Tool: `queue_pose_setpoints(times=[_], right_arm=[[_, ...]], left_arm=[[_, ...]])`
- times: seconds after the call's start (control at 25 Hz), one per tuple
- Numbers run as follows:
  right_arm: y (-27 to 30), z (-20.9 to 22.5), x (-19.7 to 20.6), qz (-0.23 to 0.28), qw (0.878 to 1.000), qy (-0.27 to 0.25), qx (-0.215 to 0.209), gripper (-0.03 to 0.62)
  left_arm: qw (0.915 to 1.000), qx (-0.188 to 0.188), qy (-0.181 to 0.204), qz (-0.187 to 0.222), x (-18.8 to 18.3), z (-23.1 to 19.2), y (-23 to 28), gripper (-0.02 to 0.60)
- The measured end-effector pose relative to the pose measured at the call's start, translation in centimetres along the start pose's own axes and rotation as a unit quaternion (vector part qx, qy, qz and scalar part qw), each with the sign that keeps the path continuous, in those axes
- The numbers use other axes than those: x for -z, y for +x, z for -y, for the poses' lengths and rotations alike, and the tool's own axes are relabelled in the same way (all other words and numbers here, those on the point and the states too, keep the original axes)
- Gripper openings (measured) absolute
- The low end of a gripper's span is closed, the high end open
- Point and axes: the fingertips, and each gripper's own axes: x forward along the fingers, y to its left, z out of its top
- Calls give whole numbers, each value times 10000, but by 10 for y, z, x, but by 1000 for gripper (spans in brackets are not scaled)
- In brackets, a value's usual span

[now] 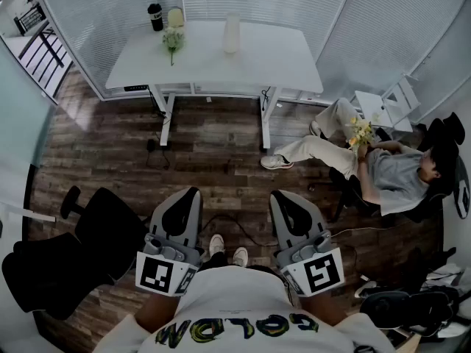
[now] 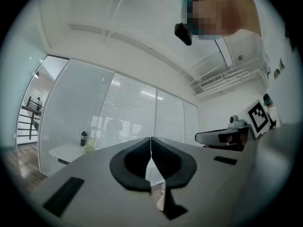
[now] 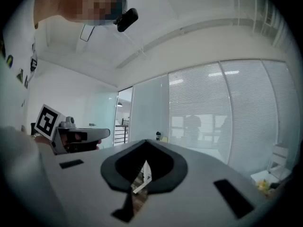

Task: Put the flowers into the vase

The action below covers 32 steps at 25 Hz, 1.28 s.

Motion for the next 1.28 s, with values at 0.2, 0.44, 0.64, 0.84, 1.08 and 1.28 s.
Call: queue_pose_setpoints(times=[0.2, 0.44, 0.64, 0.84, 1.08, 1.28], right_arm=[[3, 5, -5, 13, 10000, 17, 41, 10], [33, 2, -6, 16, 9999, 62, 154, 11], [58, 4, -8, 14, 9996, 119, 253, 11], [77, -7, -7, -43, 9995, 95, 306, 11], [96, -8, -4, -95, 9996, 52, 273, 11], [113, -8, 2, -90, 9996, 33, 251, 11]], left_arm=[[10000, 6, -8, -27, -3, -2, 4, 15], [10000, 27, -52, -72, -7, -33, 11, 15], [9998, 103, -29, -160, -8, -57, 21, 15], [9997, 124, -28, -209, -6, -81, 20, 15], [9996, 121, -57, -244, -2, -99, 27, 15], [9997, 80, -58, -222, 4, -114, 33, 15]])
